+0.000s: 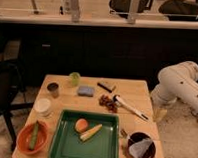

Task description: Place grapes in metal cup

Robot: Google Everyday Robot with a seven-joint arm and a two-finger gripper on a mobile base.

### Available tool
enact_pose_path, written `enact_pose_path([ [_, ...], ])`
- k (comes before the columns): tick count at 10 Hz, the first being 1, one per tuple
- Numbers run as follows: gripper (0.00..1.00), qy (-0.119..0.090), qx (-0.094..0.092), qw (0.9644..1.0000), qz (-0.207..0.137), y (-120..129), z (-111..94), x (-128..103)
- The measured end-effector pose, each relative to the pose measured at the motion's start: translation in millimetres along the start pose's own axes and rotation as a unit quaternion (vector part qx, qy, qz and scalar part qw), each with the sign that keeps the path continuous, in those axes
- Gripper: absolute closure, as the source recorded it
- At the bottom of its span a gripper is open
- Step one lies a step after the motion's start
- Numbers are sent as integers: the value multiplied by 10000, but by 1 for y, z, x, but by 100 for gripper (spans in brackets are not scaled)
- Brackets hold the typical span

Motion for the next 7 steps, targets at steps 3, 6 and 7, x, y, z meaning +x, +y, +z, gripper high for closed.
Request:
enact_pose_path([
  [3,20,0,0,10000,0,0,0,0],
  [6,20,-57,125,9997,208,-6,-1,-6],
  [7,20,-107,214,9990,382,-15,-1,-21],
])
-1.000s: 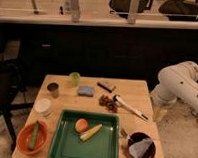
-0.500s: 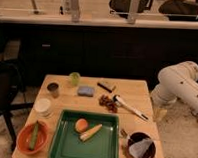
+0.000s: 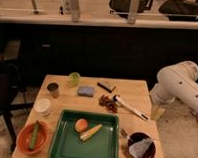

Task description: Place grapes in metal cup

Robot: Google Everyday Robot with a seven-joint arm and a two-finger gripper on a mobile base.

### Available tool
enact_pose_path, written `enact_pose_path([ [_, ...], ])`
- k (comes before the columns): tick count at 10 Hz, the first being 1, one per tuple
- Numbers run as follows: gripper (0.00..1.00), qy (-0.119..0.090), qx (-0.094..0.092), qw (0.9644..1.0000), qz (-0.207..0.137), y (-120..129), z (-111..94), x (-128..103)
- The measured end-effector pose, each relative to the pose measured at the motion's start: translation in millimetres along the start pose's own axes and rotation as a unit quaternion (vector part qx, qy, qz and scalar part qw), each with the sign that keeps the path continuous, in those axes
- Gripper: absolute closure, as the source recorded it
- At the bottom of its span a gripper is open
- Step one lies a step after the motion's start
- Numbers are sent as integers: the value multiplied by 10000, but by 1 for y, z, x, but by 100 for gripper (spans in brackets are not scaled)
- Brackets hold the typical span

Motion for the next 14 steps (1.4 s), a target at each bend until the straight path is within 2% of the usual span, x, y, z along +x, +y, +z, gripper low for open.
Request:
enact_pose_path([
  [1,20,-45,43,9999,103,-6,1,-15],
  [3,20,-197,162,9989,399,-25,7,-66],
  [4,20,-354,224,9972,622,-38,12,-92],
  [5,20,-513,307,9941,905,-49,17,-106],
  [6,20,-806,457,9853,1438,-60,23,-123],
  [7,20,-1046,543,9766,1796,-63,30,-132],
  [9,20,-1474,659,9644,2093,-65,41,-140],
  [10,20,-1589,688,9606,2176,-65,43,-140],
  [14,20,-1631,695,9594,2195,-65,44,-143],
])
